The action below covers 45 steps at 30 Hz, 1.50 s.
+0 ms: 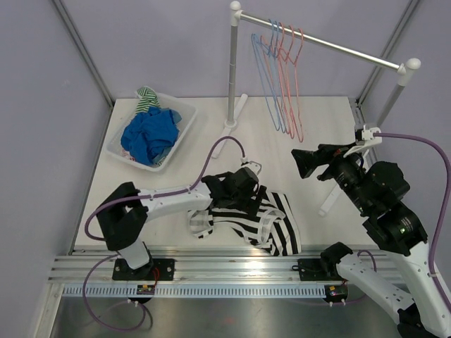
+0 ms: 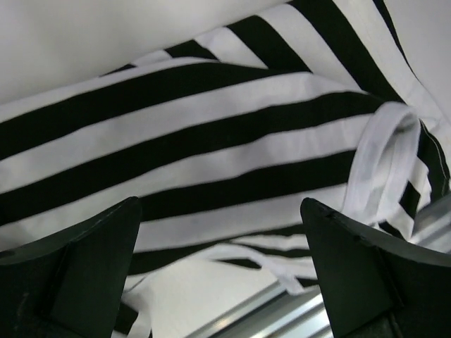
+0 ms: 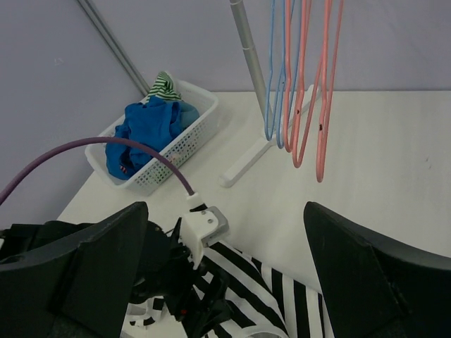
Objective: Remove the tank top from the hanger
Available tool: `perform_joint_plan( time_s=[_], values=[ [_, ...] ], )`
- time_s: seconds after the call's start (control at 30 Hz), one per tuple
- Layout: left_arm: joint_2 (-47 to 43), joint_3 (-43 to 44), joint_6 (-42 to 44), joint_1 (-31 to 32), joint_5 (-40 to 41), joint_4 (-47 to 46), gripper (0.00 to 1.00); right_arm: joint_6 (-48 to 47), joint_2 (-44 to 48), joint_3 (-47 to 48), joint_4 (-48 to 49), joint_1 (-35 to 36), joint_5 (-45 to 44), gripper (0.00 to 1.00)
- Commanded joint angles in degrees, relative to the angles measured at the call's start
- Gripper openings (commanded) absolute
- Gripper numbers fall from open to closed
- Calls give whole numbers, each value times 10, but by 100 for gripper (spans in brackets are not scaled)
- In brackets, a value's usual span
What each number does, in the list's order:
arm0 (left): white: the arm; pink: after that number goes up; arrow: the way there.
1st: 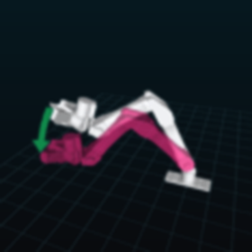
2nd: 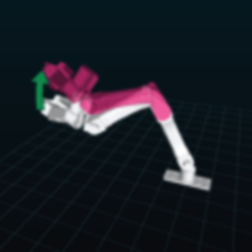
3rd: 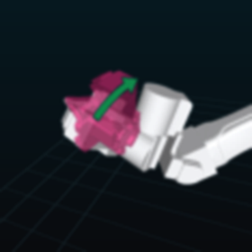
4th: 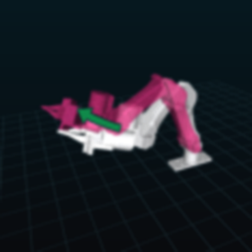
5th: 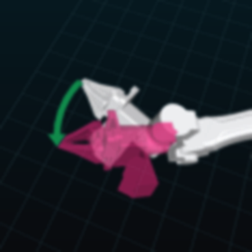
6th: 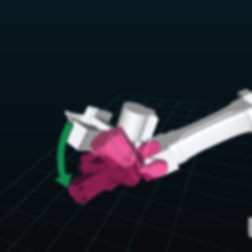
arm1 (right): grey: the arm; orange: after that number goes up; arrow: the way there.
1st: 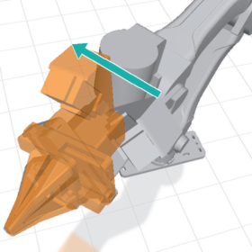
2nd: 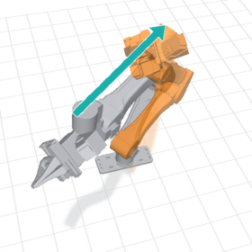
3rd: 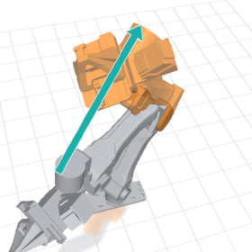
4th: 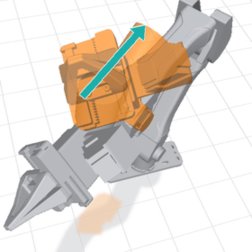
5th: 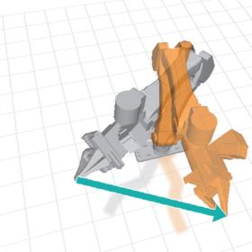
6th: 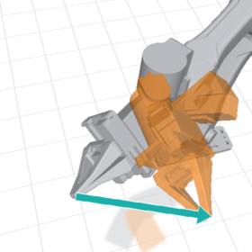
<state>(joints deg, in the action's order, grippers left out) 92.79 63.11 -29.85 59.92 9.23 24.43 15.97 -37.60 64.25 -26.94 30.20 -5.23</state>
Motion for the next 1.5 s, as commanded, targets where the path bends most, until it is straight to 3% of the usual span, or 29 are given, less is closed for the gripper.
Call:
perform_joint_plan(
  time_s=[0.0, 0.27, 0.33, 0.4, 0.43, 0.5, 0.67, 0.83, 1.03, 1.3, 1.4, 1.47],
  values=[
    [45, 30, 1, 0, 33, -35, 99, -1, 16, -9, -4, -3, 22, 99],
    [134, -4, -7, 0, -16, -81, 96, -20, 53, -18, -4, -3, 17, 100],
    [145, -23, -8, -1, -22, -97, 82, -25, 55, -19, -4, -2, 21, 99],
    [149, -31, -10, -2, -27, -102, 49, -30, 57, -21, -7, -3, 21, 99],
    [146, -35, -11, -1, -24, -99, 23, -34, 60, -23, -6, -2, 20, 99],
    [118, -38, -13, -1, 1, -82, 0, -36, 61, -26, -7, -3, 18, 100],
    [15, -26, -10, -30, 100, -7, 0, -39, 67, -23, -7, -3, 23, 99],
    [-152, 4, -10, -86, 187, 78, 0, -40, 80, -24, -7, -2, 21, 99],
    [-243, 116, 1, -137, 267, 196, 0, -39, 90, -27, -1, -3, 29, 100],
    [-214, 295, 65, -287, 264, 276, 0, -36, 96, -33, 18, -3, 43, 99],
    [-169, 375, 92, -353, 234, 283, 0, -37, 96, -33, 16, -3, 44, 99],
    [-136, 443, 111, -397, 172, 294, 0, -37, 96, -31, 15, -3, 45, 99]
  ],
)
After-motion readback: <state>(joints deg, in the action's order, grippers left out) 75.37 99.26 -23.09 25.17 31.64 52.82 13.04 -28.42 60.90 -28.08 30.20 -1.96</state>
